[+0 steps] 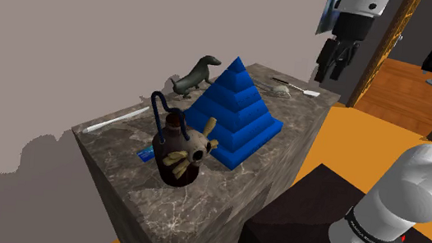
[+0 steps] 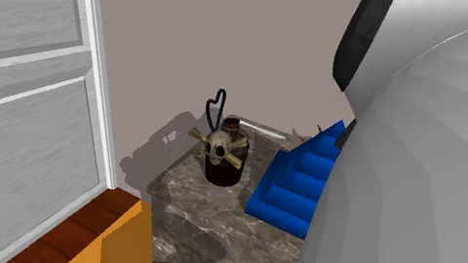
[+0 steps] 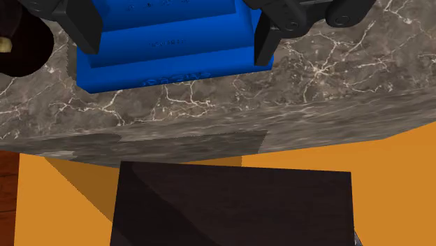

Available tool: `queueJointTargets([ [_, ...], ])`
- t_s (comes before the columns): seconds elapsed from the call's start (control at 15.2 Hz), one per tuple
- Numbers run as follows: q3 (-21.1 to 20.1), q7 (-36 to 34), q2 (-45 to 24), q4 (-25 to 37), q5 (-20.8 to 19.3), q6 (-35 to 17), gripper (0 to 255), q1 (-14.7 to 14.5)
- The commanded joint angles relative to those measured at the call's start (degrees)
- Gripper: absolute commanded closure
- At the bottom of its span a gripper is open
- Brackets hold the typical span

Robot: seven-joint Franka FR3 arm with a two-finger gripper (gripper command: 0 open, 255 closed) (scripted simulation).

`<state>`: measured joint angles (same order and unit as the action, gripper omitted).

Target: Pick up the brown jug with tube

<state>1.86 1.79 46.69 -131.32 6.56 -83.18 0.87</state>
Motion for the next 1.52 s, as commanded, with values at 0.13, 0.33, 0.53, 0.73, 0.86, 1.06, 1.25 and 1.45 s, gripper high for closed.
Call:
queueJointTargets([
  [0.13,-2.7,-2.2,-1.4,1.0,1.5,-0.9,0,-0.9],
  [0.33,-6.6,-5.6,-3.9,3.0,3.4,-2.2,0,-2.1],
  [0.53,-10.5,-8.9,-6.9,5.5,4.9,-3.5,0,-3.2],
  [0.73,-14.3,-12.3,-10.4,8.5,5.9,-4.7,0,-4.0],
  [0.86,-16.9,-14.6,-13.0,10.9,6.3,-5.5,0,-4.5],
  [1.06,-20.8,-18.2,-17.2,14.8,6.3,-6.5,0,-5.0],
  [1.25,-24.8,-21.9,-22.0,19.3,5.6,-7.3,0,-5.4],
  [1.45,-28.9,-26.0,-27.3,24.4,4.0,-7.9,0,-5.7],
])
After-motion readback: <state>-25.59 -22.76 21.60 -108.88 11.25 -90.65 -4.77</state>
